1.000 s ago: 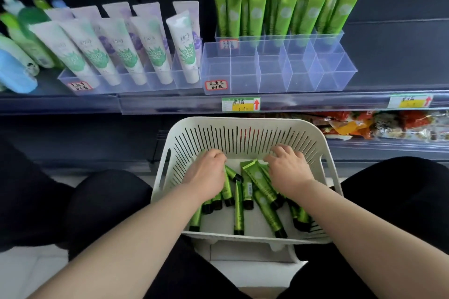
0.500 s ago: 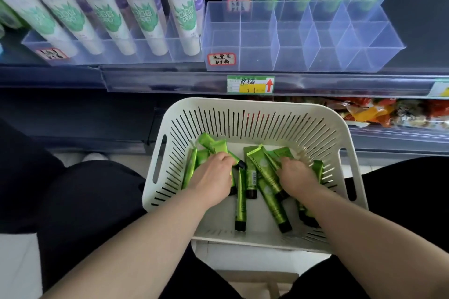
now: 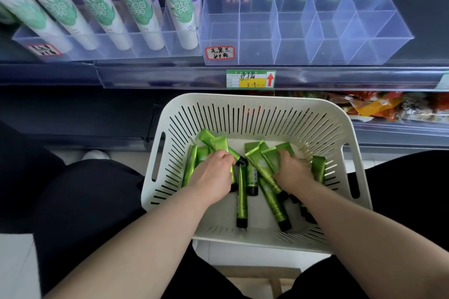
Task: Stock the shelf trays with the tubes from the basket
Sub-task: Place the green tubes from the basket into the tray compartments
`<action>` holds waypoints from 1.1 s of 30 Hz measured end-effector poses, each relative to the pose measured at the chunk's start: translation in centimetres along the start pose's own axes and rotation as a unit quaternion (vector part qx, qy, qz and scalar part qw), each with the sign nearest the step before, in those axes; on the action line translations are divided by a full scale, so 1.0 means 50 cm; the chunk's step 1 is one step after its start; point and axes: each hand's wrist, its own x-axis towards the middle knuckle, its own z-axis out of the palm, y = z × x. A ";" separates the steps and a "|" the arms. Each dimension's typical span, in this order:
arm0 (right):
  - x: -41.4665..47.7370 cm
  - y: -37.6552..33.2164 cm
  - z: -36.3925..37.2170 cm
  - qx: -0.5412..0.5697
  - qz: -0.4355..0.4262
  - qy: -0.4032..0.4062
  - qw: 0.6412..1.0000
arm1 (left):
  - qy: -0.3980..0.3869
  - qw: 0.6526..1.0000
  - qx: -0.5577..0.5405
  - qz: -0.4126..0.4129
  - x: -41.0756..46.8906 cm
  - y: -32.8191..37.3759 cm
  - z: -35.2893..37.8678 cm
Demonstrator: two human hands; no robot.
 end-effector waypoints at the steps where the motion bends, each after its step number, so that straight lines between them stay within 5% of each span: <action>1: -0.002 -0.003 -0.003 -0.010 -0.002 -0.004 1.000 | -0.001 1.000 0.001 -0.001 -0.001 -0.001 0.001; 15: -0.112 -0.046 -0.271 -0.093 -0.180 0.027 0.979 | -0.013 0.999 -0.030 -0.037 0.040 0.052 -0.055; 23: -0.087 -0.038 -0.282 -0.089 -0.199 0.069 0.973 | -0.123 0.982 -0.059 -0.130 0.147 0.117 0.003; 33: -0.047 -0.013 -0.296 -0.124 -0.209 0.100 0.965 | -0.123 0.972 -0.073 -0.184 0.185 0.109 0.049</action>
